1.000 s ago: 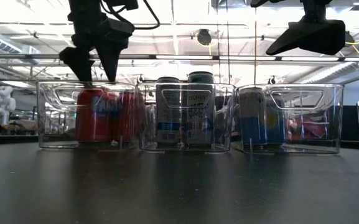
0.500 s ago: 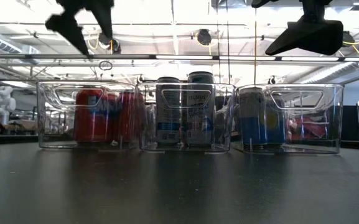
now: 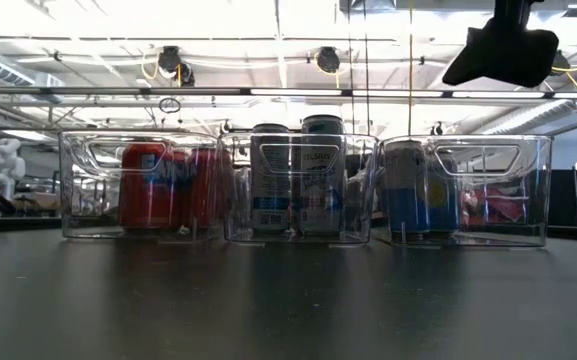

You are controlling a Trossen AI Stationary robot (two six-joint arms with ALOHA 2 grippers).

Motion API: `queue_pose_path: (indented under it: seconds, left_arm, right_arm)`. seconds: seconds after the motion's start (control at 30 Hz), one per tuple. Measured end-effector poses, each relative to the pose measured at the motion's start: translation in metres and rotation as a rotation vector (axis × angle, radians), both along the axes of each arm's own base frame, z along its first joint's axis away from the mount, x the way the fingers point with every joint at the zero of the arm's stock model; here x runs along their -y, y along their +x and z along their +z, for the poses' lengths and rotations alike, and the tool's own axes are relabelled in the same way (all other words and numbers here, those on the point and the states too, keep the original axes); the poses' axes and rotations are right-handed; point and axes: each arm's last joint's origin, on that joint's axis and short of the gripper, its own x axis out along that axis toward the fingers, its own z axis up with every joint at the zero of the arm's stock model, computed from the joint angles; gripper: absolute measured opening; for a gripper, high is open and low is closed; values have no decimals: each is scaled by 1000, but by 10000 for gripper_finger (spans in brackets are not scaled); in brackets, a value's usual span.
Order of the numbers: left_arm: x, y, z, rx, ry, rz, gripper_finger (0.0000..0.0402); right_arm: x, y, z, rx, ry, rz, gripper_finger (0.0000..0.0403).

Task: Sort soda cans
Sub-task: Put the blue-white soda can into the middle right transparent bin

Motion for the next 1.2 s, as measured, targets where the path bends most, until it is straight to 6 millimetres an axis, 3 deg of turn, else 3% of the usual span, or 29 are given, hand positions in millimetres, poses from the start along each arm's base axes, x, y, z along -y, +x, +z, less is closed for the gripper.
queue_pose_path:
  seconds: [0.13,0.37,0.93,1.2]
  left_arm:
    - [23,-10,-8,-52,-15,-16,393]
    - [49,-4,-16,15,-92,-91,393]
    - [65,3,-37,-135,-79,-174,393]
    - [77,7,-53,-199,-35,-297,393]
  right_arm:
    - [-5,-3,0,3,-25,46,311]
    - [-13,-8,0,5,-32,83,311]
    - [-15,-9,0,12,-21,47,311]
    - [-15,-9,0,12,-5,24,311]
